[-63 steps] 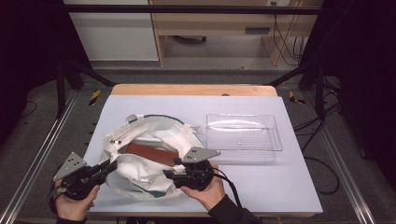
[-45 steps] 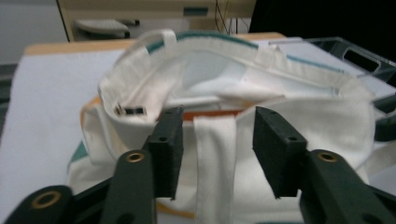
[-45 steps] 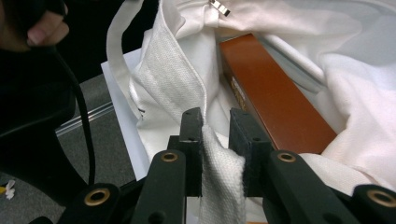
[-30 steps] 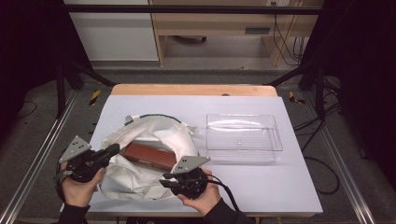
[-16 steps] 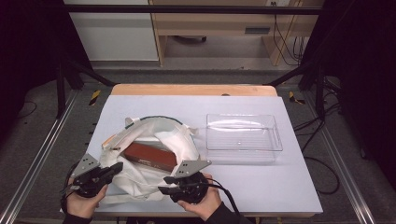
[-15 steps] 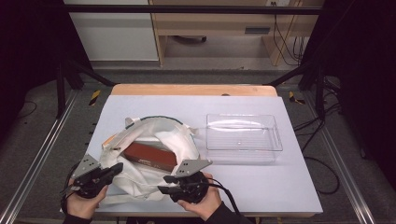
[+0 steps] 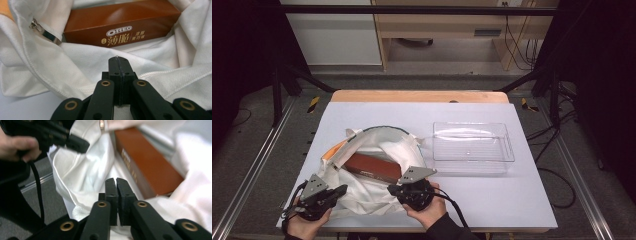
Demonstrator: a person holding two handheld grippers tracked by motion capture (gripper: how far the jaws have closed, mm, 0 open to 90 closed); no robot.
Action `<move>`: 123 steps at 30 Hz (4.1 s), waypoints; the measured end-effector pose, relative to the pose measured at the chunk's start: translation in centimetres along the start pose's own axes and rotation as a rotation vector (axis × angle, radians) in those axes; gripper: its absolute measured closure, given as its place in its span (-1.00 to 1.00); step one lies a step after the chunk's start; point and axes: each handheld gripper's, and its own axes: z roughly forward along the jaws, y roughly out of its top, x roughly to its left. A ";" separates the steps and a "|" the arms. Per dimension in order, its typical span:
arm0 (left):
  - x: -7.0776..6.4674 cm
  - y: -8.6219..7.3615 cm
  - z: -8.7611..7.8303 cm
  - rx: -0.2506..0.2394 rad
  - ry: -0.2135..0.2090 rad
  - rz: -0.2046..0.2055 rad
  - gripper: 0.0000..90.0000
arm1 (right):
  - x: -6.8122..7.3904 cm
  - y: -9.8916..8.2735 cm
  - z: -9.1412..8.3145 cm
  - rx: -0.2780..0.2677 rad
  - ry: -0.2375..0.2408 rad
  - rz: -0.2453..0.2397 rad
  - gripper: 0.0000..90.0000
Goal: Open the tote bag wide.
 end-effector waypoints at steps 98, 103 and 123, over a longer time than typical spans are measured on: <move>3.2 -0.4 1.9 0.095 0.097 0.032 1.00 | -1.6 -4.8 -0.4 0.077 -0.181 0.017 1.00; 2.9 -0.5 2.4 0.126 0.119 0.060 1.00 | -2.2 -6.1 0.0 0.087 -0.200 0.026 1.00; 4.0 1.9 -0.1 -0.149 0.127 -0.036 0.48 | -2.9 -1.2 -2.3 -0.084 -0.181 -0.035 0.48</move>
